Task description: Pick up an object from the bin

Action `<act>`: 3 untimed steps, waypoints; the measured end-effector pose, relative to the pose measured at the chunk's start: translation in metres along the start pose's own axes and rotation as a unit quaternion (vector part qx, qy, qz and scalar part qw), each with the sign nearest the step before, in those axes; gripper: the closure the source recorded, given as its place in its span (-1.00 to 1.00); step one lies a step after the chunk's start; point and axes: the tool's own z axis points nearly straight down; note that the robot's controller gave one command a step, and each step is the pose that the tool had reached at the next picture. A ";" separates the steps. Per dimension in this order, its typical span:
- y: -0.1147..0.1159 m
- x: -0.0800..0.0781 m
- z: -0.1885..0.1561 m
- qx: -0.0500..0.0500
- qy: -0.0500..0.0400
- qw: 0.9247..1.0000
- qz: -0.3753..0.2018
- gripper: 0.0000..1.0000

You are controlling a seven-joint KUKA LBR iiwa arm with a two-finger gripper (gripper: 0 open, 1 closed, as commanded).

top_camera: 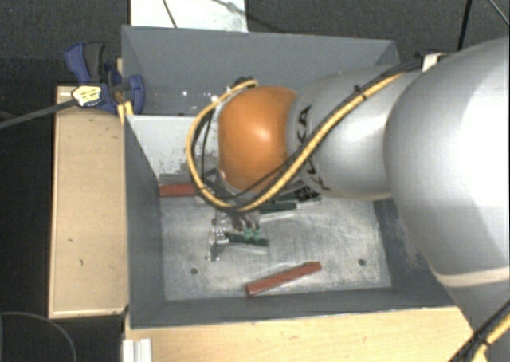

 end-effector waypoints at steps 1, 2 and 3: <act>-0.022 -0.011 0.046 0.003 0.003 1.000 -0.003 -1.00; -0.061 0.005 0.040 0.002 0.004 1.000 0.000 1.00; -0.061 0.005 0.040 0.002 0.004 1.000 0.001 1.00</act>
Offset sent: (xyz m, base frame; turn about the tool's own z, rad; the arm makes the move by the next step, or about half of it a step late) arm -0.0013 -0.0612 -0.0410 -0.0064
